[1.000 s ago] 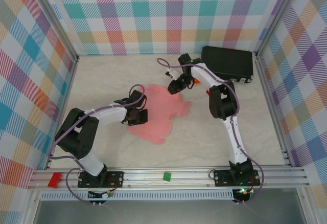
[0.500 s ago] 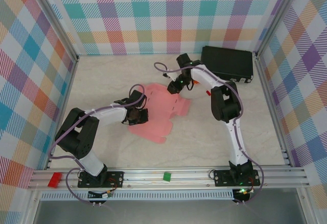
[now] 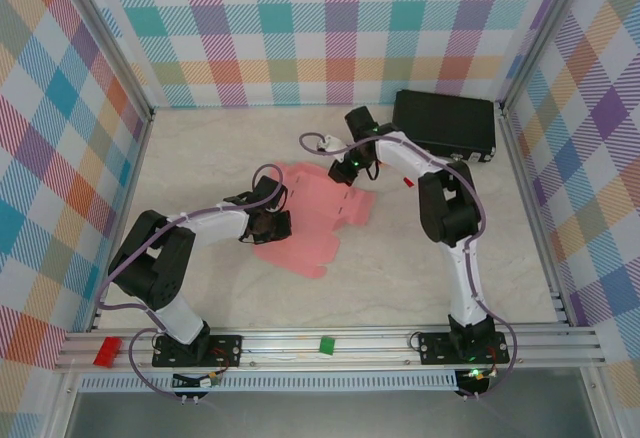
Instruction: Fold the paper box
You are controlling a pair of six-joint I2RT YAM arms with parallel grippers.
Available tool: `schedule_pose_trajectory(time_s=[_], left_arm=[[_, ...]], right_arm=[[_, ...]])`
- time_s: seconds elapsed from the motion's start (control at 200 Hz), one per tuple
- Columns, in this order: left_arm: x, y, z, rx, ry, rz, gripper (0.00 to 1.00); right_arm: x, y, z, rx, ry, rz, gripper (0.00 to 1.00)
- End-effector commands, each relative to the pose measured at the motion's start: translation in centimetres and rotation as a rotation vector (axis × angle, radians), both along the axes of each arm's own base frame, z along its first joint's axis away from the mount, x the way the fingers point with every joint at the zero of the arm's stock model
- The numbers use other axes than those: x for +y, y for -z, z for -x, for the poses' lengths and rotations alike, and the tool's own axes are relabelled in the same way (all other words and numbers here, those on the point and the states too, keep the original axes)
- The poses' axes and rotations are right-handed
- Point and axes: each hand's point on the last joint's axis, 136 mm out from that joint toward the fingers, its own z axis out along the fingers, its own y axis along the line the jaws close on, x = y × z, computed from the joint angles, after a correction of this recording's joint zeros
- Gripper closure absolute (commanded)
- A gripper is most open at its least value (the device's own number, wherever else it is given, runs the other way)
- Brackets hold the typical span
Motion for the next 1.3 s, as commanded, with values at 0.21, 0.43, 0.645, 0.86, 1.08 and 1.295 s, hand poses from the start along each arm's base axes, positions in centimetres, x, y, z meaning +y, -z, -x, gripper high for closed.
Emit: schedule_pose_trajectory(time_s=[0.21, 0.43, 0.645, 0.86, 1.08, 1.295], left_arm=[[-0.5, 3.3, -0.8, 0.006, -0.057, 0.003, 1.00], [-1.4, 3.1, -2.8, -0.066, -0.073, 0.038, 1.00], [-1.9, 3.0, -5.0, -0.130, -0.112, 0.058, 1.00], [-2.9, 3.1, -6.9, -0.167, -0.133, 0.085, 1.00], [-3.2, 3.3, -7.6, -0.188, -0.142, 0.103, 1.00], [-3.4, 2.8, -7.4, -0.195, -0.117, 0.110, 1.00]], right_arm=[[2.6, -4.2, 0.3, -0.303, -0.052, -0.030, 0.93], [2.8, -4.9, 0.1, -0.459, -0.051, 0.004, 0.92], [3.0, -5.6, 0.7, -0.594, -0.093, -0.010, 0.92], [3.0, -5.0, 1.0, -0.668, -0.133, 0.007, 0.91], [3.4, -4.2, 0.7, -0.738, -0.145, 0.037, 0.91], [3.2, -3.8, -0.6, -0.810, -0.107, 0.068, 0.90]])
